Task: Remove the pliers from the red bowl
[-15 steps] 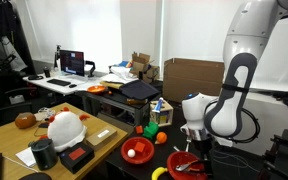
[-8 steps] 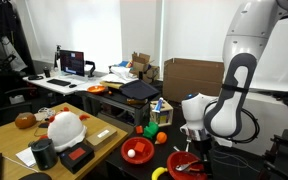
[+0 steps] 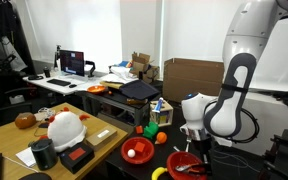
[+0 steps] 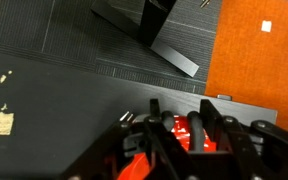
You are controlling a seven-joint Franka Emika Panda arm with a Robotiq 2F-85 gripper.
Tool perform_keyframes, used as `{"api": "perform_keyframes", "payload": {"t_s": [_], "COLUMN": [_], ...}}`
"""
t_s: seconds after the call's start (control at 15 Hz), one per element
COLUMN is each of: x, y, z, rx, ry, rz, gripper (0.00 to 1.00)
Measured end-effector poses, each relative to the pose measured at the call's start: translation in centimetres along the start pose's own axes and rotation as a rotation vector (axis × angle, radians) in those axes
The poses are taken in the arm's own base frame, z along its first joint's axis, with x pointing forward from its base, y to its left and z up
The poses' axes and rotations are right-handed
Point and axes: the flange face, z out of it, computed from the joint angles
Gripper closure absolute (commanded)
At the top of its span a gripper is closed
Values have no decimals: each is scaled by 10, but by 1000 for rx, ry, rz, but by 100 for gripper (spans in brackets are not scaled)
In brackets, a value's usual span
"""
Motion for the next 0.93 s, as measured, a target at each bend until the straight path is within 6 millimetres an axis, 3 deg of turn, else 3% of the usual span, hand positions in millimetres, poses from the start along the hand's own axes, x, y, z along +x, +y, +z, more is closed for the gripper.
{"api": "perform_keyframes", "payload": {"t_s": [0.6,0.93], "x": [2,9], "y": [0,-6], "z": [-2,-16], "rx": [7,30], "ry": [6,36], "rz": [4,19], "gripper": [81,81]}}
